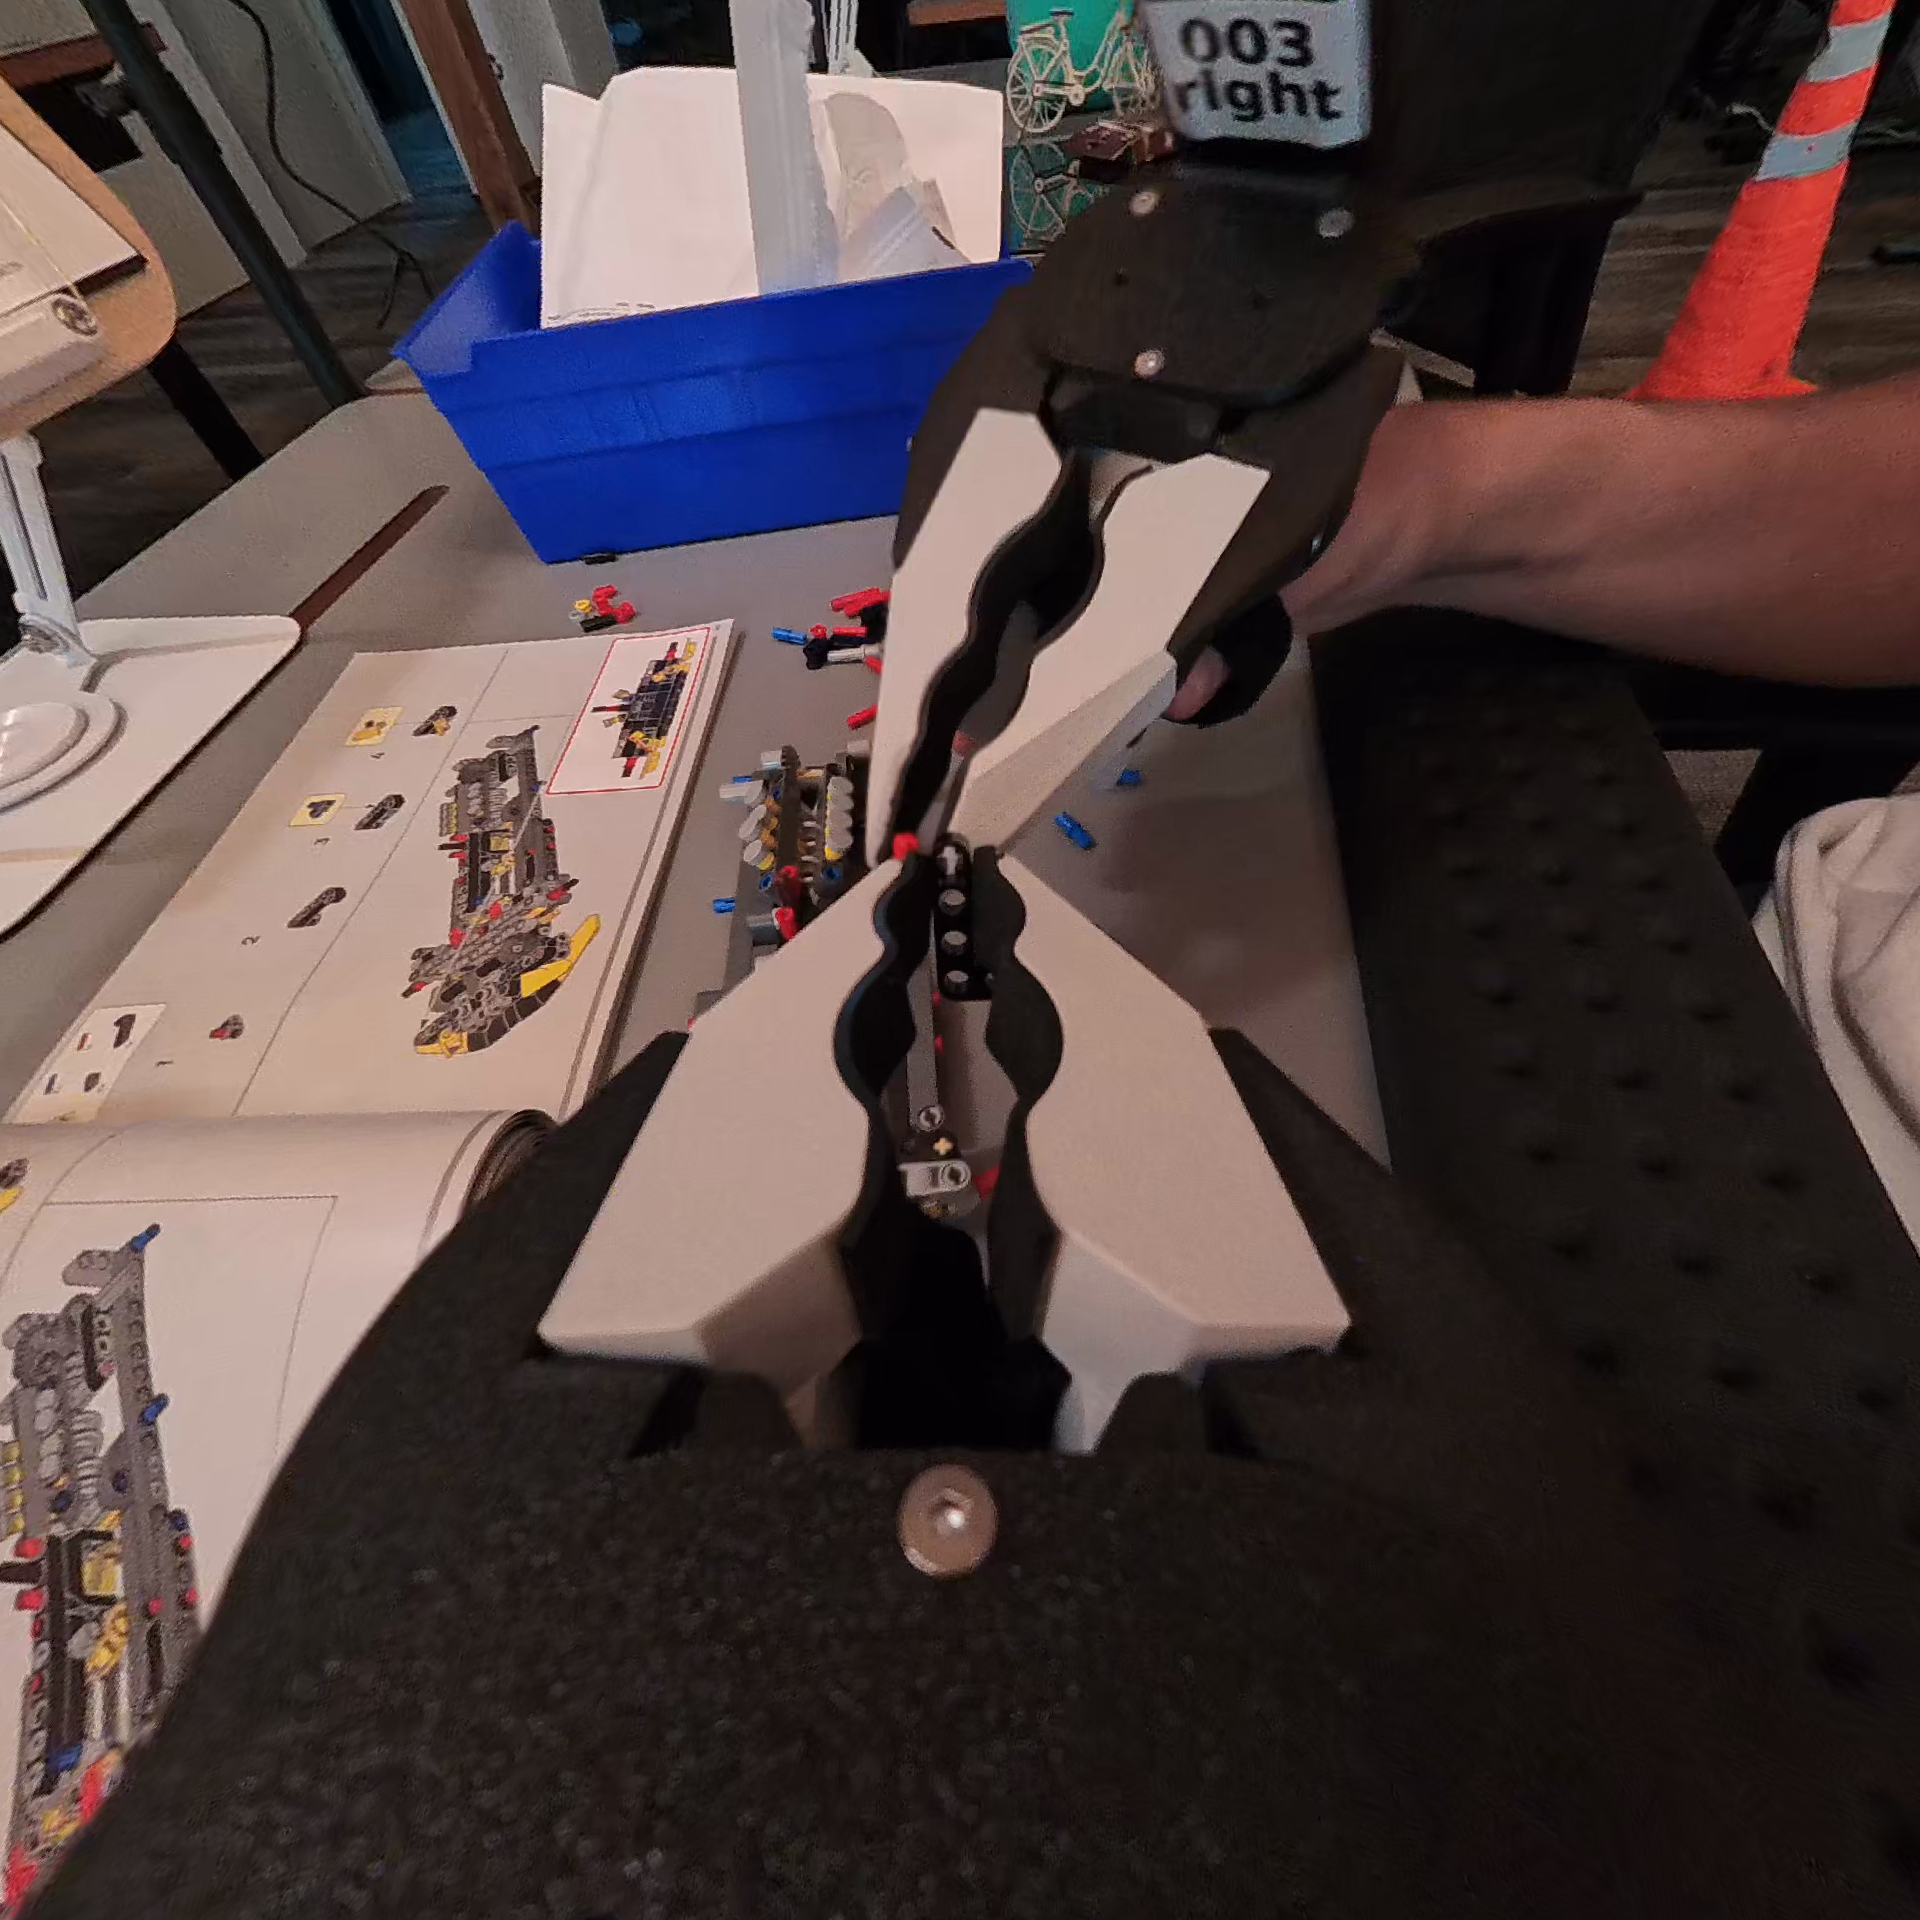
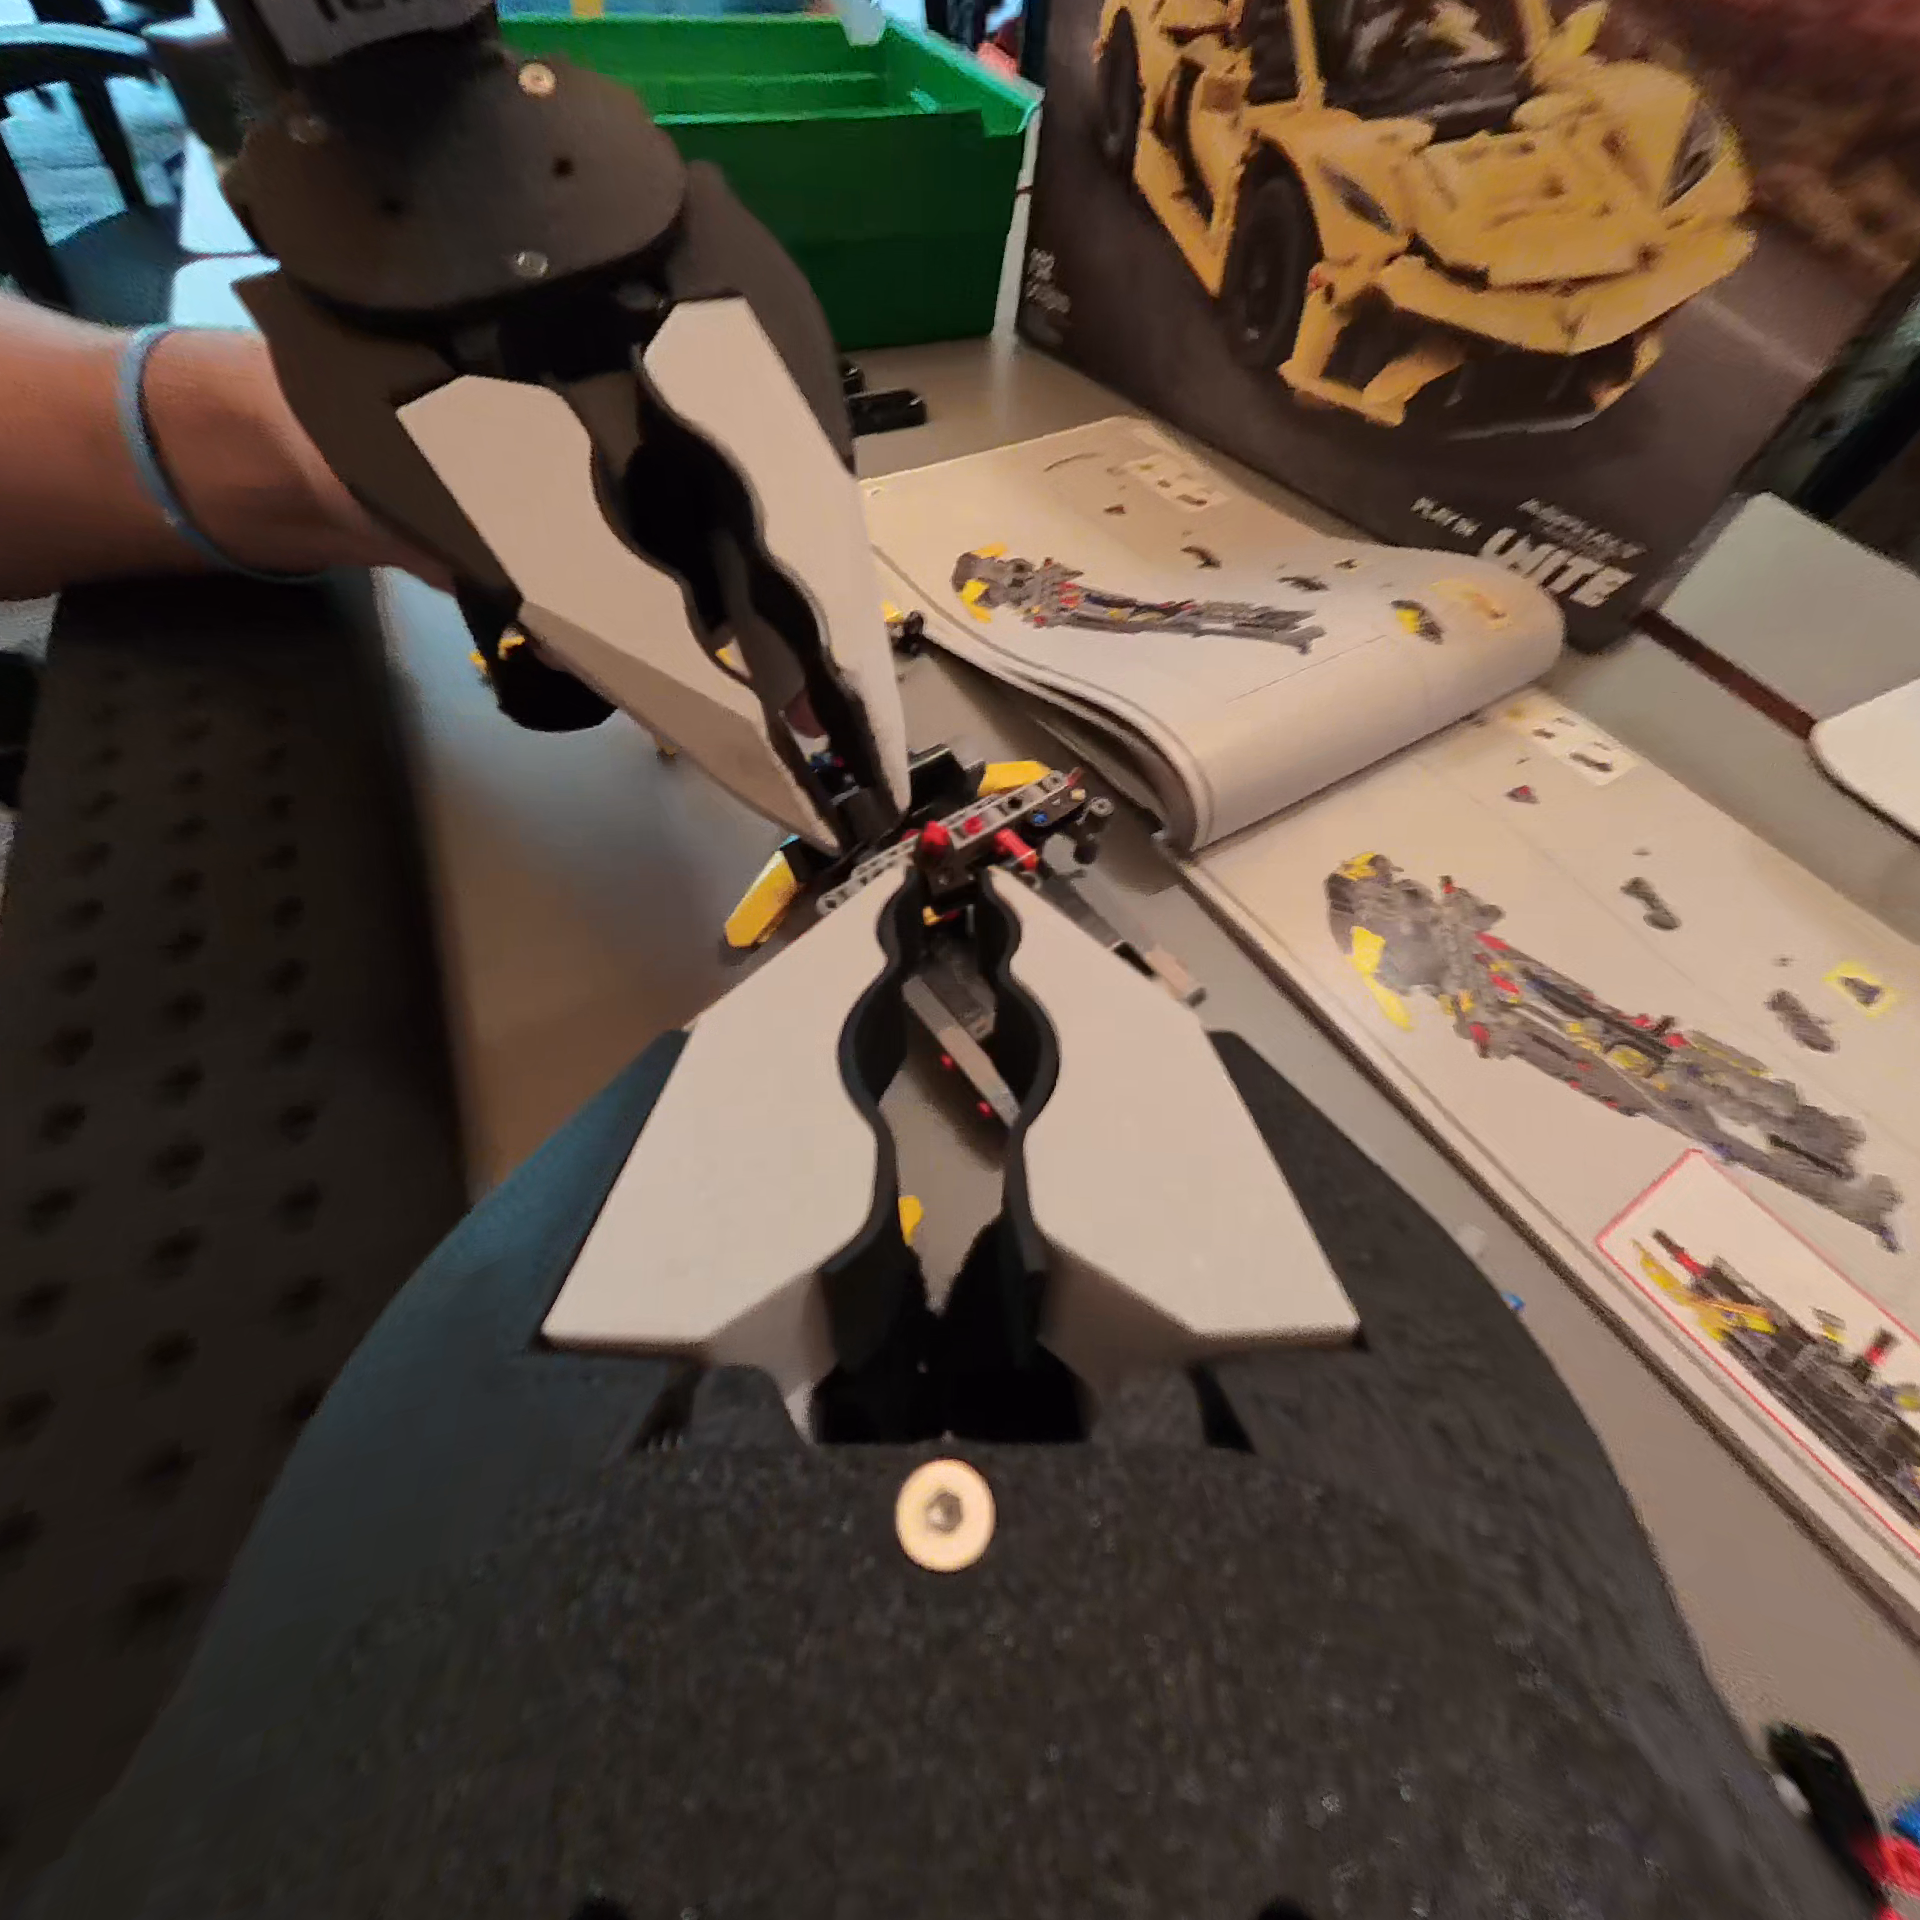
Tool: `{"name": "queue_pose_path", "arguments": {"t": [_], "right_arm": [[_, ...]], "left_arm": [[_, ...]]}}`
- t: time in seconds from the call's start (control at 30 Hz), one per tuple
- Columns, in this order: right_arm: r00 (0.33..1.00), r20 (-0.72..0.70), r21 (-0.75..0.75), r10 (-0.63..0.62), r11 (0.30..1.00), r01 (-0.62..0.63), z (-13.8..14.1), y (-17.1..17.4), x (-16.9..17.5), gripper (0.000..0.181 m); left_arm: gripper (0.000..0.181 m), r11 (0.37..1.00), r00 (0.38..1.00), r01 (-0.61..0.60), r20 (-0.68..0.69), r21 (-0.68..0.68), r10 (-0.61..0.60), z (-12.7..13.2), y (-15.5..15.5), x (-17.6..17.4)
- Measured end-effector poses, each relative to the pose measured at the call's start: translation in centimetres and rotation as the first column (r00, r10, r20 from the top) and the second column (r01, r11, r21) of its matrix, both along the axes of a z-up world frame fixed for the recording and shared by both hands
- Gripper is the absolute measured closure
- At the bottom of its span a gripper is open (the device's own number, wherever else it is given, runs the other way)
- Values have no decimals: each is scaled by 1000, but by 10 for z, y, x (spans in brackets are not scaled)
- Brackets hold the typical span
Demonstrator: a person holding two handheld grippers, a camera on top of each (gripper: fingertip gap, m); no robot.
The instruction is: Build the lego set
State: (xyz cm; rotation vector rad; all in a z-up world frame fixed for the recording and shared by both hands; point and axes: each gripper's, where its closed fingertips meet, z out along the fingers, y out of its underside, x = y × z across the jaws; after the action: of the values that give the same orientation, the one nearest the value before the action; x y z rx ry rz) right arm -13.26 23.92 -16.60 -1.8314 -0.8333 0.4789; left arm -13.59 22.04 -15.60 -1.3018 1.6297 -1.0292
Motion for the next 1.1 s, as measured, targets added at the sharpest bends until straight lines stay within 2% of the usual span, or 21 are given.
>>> {"name": "queue_pose_path", "arguments": {"t": [0.03, 0.1, 0.17, 0.3, 0.43, 0.63, 0.7, 0.87, 0.9, 0.97, 1.1], "right_arm": [[1000, -1, -29, 28, 999, -28, -3, -2, -2, 173], [985, -34, -132, 170, 976, -173, -4, -15, -11, 173], [943, -61, -272, 327, 903, -331, -5, -34, -14, 173], [886, 43, -400, 461, 821, -407, -6, -42, -4, 173], [798, 192, -513, 571, 752, -415, -13, -44, 1, 173], [675, 212, -658, 707, 614, -437, -23, -54, -2, 173], [657, 154, -676, 738, 563, -475, -19, -59, -6, 173], [618, 132, -717, 775, 505, -480, -15, -60, -4, 173], [605, 129, -738, 786, 484, -471, -16, -63, -3, 173], [577, 192, -771, 794, 485, -412, -24, -62, 7, 173], [553, 170, -810, 815, 435, -394, -29, -69, 6, 173]], "left_arm": [[176, 1000, 1000, 13, -3, 12, -13, -1, 0, -1], [176, 997, 998, 65, 2, 32, -65, 0, -5, -4], [176, 994, 995, 99, 21, 43, -100, 4, -9, -6], [176, 988, 992, 126, -2, 90, -126, 0, -12, -9], [176, 975, 986, 169, -35, 148, -165, -7, -20, -10], [175, 946, 975, 224, -58, 234, -216, -16, -34, -9], [175, 942, 973, 229, -76, 244, -216, -20, -35, -9], [175, 934, 964, 266, -87, 237, -252, -23, -45, -9], [176, 932, 964, 265, -94, 246, -249, -25, -45, -9], [176, 929, 965, 260, -115, 262, -237, -29, -41, -9], [176, 940, 970, 243, -76, 241, -231, -20, -41, -8]]}}
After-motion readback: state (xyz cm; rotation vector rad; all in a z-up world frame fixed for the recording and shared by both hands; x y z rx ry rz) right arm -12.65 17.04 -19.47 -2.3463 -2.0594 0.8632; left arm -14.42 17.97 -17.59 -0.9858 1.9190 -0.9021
